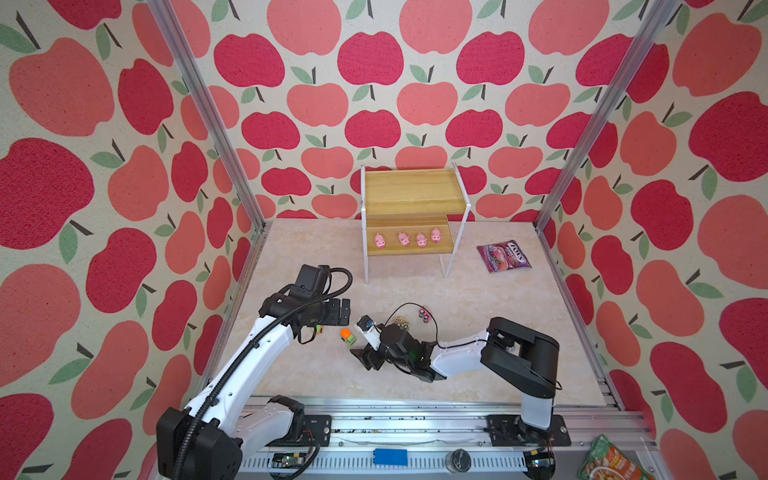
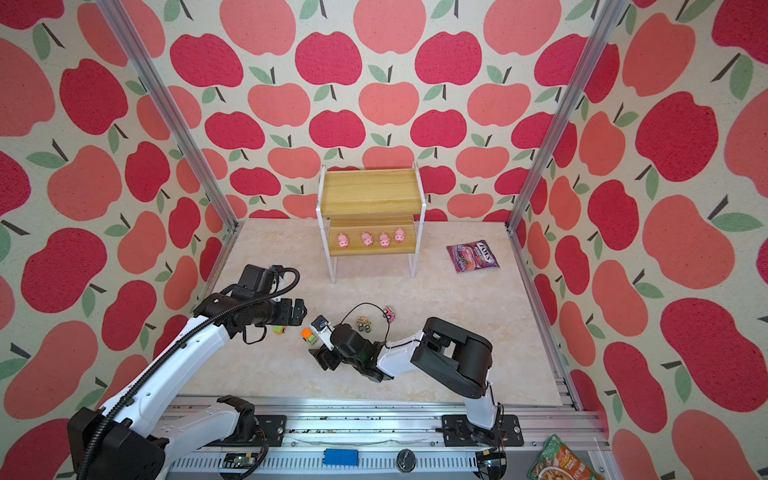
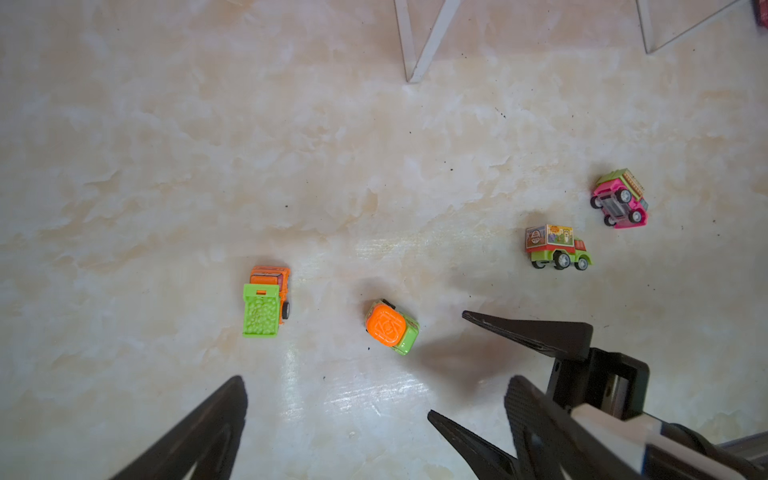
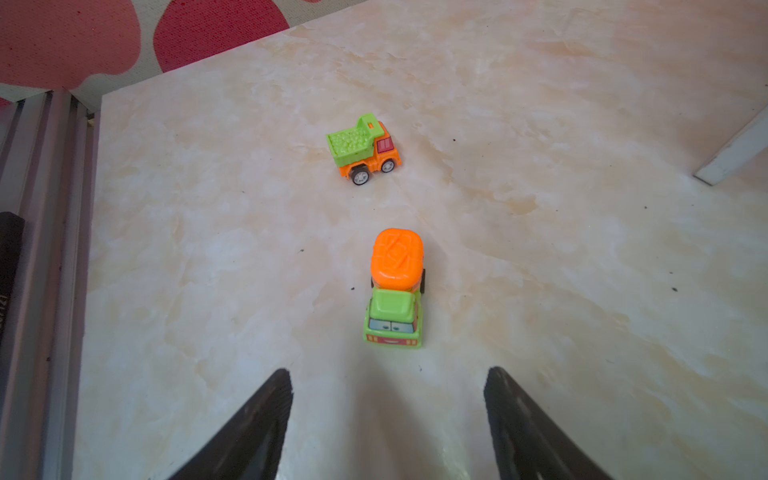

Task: Place and organize the plastic toys onto the shelf
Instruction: 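Move the right gripper over the orange-and-green truck on the table, then close the right gripper on the orange-and-green truck and lift it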

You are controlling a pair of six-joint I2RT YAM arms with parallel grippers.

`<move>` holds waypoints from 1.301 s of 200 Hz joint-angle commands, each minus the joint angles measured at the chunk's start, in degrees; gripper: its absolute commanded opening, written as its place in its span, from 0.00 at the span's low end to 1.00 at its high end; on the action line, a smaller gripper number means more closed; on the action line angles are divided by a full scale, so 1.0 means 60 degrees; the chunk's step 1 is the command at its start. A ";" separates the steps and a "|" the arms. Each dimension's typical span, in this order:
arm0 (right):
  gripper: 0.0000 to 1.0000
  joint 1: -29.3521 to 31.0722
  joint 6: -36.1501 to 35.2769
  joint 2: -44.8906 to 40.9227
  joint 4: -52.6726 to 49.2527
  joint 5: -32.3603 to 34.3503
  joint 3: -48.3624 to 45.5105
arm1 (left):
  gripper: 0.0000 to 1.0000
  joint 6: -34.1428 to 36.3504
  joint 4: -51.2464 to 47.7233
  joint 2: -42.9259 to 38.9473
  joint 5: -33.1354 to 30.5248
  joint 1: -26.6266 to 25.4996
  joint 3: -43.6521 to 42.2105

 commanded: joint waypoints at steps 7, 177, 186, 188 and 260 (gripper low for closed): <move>0.76 0.0109 0.0006 0.0378 -0.0134 0.0335 0.0551 | 0.99 0.0510 -0.0509 0.0216 -0.1087 -0.0547 0.0164; 0.54 0.0167 -0.0383 0.1637 -0.0397 0.0977 0.1906 | 0.99 -0.0809 0.0545 -0.0490 0.1791 0.2493 -0.0227; 0.54 0.0161 -0.0388 0.1644 -0.0468 0.0936 0.1933 | 0.99 -0.0855 0.0616 -0.0505 0.1915 0.2656 -0.0249; 0.54 0.0155 -0.0382 0.1650 -0.0484 0.0918 0.1935 | 0.99 -0.0865 0.0627 -0.0505 0.1948 0.2691 -0.0251; 0.50 0.0146 -0.0333 0.1923 -0.1033 0.0526 0.2358 | 0.99 -0.0904 0.0796 -0.0546 0.2200 0.3189 -0.0314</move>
